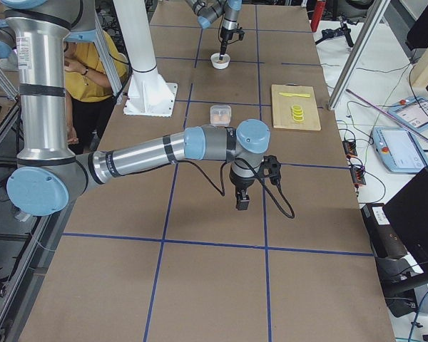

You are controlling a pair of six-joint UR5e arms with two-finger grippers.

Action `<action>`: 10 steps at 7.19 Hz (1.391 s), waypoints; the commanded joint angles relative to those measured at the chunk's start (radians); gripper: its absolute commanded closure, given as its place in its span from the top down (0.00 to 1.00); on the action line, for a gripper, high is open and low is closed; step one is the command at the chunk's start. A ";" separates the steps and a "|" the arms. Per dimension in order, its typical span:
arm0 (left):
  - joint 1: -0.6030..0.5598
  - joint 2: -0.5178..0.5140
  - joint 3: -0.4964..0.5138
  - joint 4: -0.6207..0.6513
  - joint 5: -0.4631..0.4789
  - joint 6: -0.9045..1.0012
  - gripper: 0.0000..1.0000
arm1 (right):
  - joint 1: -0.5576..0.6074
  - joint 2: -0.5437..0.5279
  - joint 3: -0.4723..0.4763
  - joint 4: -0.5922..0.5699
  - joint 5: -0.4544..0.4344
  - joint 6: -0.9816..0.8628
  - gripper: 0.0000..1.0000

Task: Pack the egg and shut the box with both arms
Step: 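Move the left gripper over the white bowl and lower toward the egg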

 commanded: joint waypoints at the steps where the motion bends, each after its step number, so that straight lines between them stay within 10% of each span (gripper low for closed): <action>1: 0.001 -0.017 0.021 -0.008 0.000 0.002 0.63 | 0.000 0.000 -0.003 0.004 -0.002 0.000 1.00; 10: 0.028 -0.034 0.054 -0.018 0.003 0.005 0.61 | 0.000 0.002 -0.012 0.004 0.000 0.000 1.00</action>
